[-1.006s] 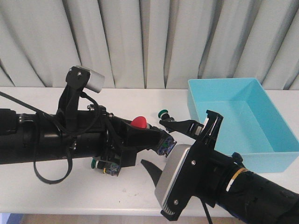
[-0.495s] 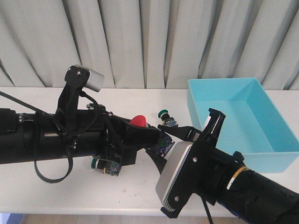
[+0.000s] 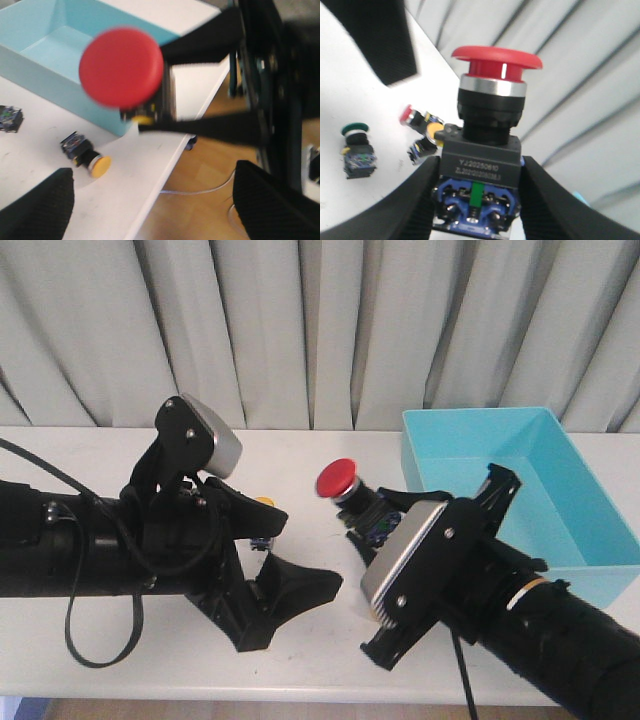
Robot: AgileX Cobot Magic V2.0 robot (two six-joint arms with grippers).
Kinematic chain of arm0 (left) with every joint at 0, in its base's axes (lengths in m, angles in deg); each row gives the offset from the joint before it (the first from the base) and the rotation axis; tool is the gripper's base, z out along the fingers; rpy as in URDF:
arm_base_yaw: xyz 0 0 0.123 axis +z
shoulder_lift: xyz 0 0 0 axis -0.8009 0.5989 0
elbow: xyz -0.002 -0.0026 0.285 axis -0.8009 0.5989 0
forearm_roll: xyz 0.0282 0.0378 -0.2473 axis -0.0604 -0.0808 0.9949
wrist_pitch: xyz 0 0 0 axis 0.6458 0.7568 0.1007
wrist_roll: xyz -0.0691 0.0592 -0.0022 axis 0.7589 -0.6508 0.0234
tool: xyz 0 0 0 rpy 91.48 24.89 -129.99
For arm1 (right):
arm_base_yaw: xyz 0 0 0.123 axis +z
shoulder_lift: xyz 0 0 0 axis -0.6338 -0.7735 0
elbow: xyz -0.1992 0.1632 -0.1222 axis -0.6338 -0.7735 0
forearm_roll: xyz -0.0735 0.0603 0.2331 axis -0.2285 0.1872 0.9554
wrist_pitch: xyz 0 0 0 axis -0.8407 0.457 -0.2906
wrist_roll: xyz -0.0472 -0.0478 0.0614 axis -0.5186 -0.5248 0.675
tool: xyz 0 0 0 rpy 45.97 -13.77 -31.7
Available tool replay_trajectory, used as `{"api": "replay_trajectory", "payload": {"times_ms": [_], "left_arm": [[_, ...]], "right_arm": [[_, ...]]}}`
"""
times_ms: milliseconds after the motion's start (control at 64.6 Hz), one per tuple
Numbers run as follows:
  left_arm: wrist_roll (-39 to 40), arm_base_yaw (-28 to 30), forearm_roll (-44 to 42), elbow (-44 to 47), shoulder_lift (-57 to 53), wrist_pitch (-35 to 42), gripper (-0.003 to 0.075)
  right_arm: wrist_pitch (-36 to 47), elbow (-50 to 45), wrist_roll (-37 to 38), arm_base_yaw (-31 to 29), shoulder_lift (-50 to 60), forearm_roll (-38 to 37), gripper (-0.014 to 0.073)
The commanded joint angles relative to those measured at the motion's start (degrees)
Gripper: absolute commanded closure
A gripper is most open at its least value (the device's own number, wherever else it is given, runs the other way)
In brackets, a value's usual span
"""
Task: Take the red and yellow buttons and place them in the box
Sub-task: 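Carry the red button with the right gripper over the blue box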
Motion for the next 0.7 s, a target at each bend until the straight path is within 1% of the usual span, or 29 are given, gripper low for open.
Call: {"api": "replay_trajectory", "payload": {"times_ms": [0, 62, 108, 155, 232, 248, 279, 294, 340, 387, 464, 573, 681], "left_arm": [[-0.1, -0.1, -4.2, -1.5, -1.3, 1.9, 0.0087], [0.2, -0.1, -8.2, -1.5, -1.3, 2.5, 0.0097], [0.2, -0.1, -11.2, -1.5, -1.3, 2.6, 0.0108], [0.2, -0.1, -13.7, -1.5, -1.3, 2.7, 0.0124], [0.2, -0.1, -16.3, -1.5, -1.3, 2.7, 0.0146], [0.2, -0.1, -16.6, -1.5, -1.3, 2.7, 0.0149], [0.2, -0.1, -17.0, -1.5, -1.3, 2.7, 0.0156], [0.2, -0.1, -17.2, -1.5, -1.3, 2.7, 0.0161], [0.2, -0.1, -17.4, -1.5, -1.3, 2.7, 0.017], [0.2, -0.1, -17.6, -1.5, -1.3, 2.7, 0.0179], [0.2, -0.1, -17.6, -1.5, -1.3, 2.7, 0.0189], [0.2, -0.1, -17.6, -1.5, -1.3, 2.7, 0.0197], [0.2, -0.1, -17.6, -1.5, -1.3, 2.7, 0.0197]], "right_arm": [[4.5, 1.8, -4.1, -2.0, 2.1, 6.4, 0.0387], [4.6, 2.0, -7.0, -4.1, 3.0, 13.0, 0.0386], [4.5, 2.5, -9.6, -6.0, 3.5, 21.2, 0.0384], [4.6, 3.5, -13.9, -8.7, 3.6, 29.7, 0.0384], [4.7, 6.6, -28.4, -13.8, 3.6, 48.2, 0.0379], [4.9, 7.5, -32.8, -15.1, 3.5, 53.1, 0.0379], [5.7, 8.8, -39.0, -16.8, 3.3, 59.7, 0.0377], [6.3, 9.5, -41.3, -18.0, 3.1, 61.0, 0.0377], [9.5, 10.7, -44.2, -19.7, 2.7, 60.8, 0.0376], [13.6, 12.0, -44.5, -21.1, 2.0, 60.8, 0.0374], [16.5, 13.9, -45.1, -22.8, 0.9, 60.8, 0.0372], [13.4, 14.4, -45.4, -25.2, -0.6, 60.8, 0.0369], [8.5, 14.4, -45.4, -25.1, -1.9, 60.8, 0.0366]]}}
